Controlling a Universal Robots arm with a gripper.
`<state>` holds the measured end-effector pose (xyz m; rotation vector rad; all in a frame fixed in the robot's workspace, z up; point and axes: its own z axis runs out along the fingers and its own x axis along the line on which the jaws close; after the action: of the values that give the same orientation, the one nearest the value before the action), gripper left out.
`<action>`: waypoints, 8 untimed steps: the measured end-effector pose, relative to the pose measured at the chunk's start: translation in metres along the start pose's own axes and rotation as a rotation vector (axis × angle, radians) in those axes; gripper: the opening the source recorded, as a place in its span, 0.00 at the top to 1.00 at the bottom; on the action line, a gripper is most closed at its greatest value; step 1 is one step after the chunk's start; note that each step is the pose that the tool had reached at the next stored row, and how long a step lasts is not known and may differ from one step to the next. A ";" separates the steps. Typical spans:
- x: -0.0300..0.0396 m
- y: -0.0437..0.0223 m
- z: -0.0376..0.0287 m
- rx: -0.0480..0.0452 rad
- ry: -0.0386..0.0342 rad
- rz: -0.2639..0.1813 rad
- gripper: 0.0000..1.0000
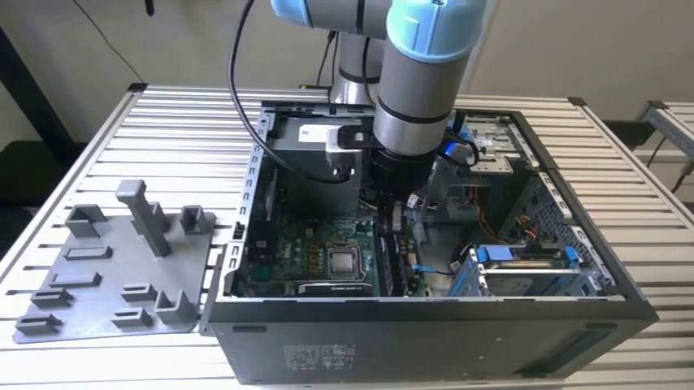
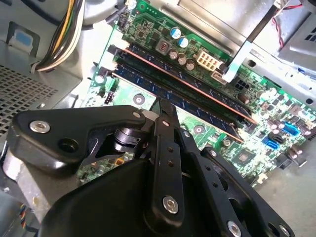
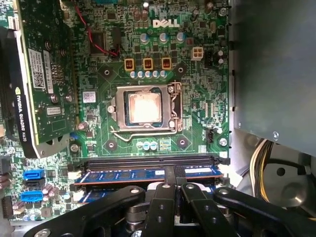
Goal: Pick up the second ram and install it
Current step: 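Press down the second ram until it locks into place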
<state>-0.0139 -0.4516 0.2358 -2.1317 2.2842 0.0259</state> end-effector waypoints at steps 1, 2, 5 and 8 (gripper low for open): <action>0.0007 -0.0003 0.0000 -0.0002 0.0000 0.000 0.89; 0.0012 -0.0007 0.0001 -0.0004 -0.0002 0.000 0.89; 0.0033 -0.0042 0.0001 -0.0032 0.0002 0.000 0.89; 0.0070 -0.0049 0.0003 -0.0038 0.0012 0.000 0.89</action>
<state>-0.0095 -0.4589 0.2353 -2.1340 2.2867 0.0290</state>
